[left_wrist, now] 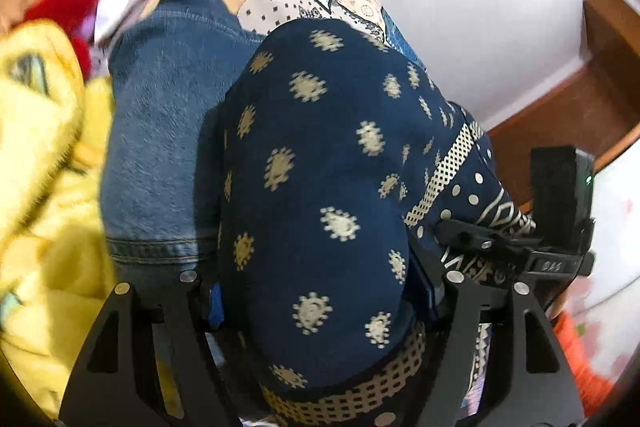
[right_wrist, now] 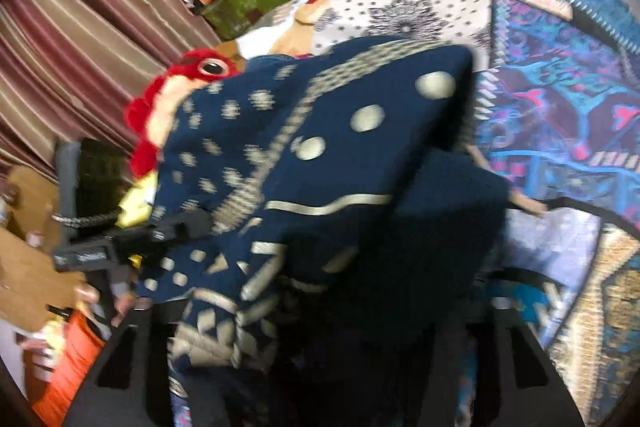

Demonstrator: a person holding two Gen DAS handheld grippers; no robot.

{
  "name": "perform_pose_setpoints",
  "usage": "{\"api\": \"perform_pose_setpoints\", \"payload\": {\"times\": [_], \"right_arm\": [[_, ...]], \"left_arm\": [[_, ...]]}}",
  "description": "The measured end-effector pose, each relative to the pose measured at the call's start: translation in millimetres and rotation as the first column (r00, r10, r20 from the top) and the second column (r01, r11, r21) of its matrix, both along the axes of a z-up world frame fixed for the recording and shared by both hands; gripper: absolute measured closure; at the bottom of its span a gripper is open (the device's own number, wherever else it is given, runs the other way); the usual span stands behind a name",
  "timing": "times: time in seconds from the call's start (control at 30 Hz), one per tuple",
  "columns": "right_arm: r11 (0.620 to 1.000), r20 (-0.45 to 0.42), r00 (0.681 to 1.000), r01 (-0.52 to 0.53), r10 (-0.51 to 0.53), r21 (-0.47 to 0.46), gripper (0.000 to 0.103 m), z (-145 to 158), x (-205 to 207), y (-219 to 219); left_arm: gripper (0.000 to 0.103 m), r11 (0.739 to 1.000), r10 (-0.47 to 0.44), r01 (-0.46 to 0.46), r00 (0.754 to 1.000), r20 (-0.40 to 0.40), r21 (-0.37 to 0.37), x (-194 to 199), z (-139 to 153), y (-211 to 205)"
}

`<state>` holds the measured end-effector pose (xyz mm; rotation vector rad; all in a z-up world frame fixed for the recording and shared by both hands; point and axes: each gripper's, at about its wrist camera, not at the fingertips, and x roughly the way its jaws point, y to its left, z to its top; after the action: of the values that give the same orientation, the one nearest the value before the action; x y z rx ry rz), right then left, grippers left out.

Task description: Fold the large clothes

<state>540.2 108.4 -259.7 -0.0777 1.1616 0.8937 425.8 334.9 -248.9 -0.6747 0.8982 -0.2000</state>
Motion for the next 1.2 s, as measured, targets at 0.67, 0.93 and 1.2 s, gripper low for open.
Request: {"api": "perform_pose_setpoints", "payload": {"times": [0.67,0.93,1.2], "right_arm": [[0.978,0.210,0.977,0.087,-0.046,-0.192,0.025,46.0,-110.4,-91.5],[0.994,0.405,0.910,0.107,-0.092,-0.014,0.025,156.4,-185.6,-113.3],[0.972,0.624,0.755,0.072,-0.201,0.226,0.025,271.4,-289.6,-138.2]], "left_arm": [[0.013,0.875,0.045,0.000,0.996,-0.081,0.485,-107.3,36.4,-51.8],[0.013,0.831,0.078,-0.179,0.975,0.208,0.527,-181.2,156.3,-80.9],[0.013,0.759,0.056,-0.380,0.847,0.528,0.529,-272.1,277.8,-139.0]]}}
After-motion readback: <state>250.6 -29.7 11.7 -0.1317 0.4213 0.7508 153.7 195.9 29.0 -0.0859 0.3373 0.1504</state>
